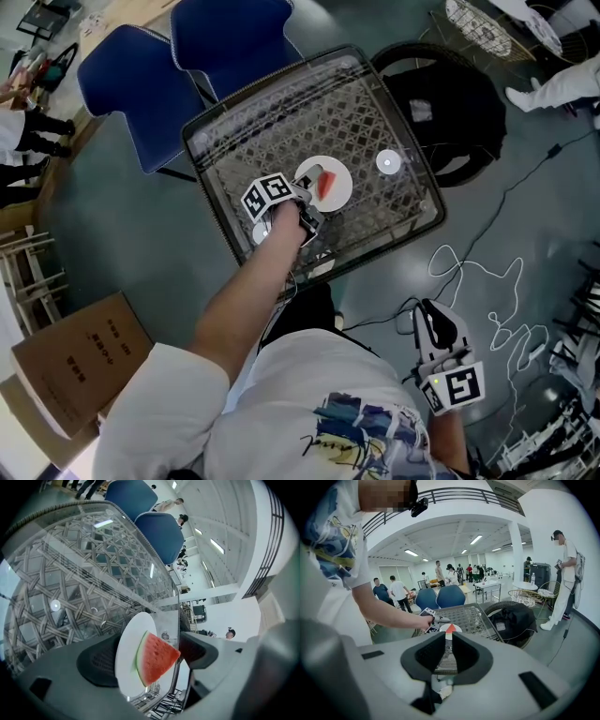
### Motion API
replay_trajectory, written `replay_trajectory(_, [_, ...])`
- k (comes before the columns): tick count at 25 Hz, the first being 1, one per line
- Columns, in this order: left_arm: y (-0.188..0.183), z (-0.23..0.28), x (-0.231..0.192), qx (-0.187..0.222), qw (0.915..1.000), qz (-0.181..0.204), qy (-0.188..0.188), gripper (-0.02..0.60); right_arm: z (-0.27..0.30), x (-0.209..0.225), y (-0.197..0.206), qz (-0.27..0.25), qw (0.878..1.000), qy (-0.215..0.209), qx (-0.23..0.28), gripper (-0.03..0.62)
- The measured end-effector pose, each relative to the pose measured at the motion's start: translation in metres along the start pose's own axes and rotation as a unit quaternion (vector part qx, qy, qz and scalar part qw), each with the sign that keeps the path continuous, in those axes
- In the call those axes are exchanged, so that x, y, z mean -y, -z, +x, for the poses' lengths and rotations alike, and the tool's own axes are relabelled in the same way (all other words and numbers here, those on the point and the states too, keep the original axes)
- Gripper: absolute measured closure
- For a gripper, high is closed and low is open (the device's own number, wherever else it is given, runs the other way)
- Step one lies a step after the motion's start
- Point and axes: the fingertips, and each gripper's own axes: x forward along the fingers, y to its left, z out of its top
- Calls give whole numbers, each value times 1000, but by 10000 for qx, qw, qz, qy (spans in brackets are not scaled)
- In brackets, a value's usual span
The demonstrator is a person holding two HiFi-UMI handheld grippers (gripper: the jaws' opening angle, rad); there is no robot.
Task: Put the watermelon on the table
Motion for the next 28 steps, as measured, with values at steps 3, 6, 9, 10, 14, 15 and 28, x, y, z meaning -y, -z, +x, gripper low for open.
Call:
replay_trajectory(3, [3,-5,-2,-16,9992,-398,95,198,0,-1,2,25,10000,-13,4,556])
replay_trajectory(6, [4,-9,-1,-71,9934,-1007,546,198,3,-3,3,16,10000,-58,1,554])
replay_trajectory(9, [7,-12,-2,-210,9844,-1413,1027,198,5,-6,4,4,10000,-98,4,556])
replay_trajectory(10, [9,-13,-2,-243,9825,-1471,1113,199,5,-7,4,6,9999,-105,-6,554])
replay_trajectory(14, [14,-19,0,-336,9692,-1943,1474,199,9,-9,7,-12,9999,-156,-60,556])
replay_trajectory(15, [15,-19,-2,-367,9647,-2090,1559,199,10,-10,7,-19,9998,-171,-71,554])
replay_trajectory(28, [47,-26,-30,-1057,9328,-2998,1700,201,17,-19,10,-68,9993,-344,-147,556])
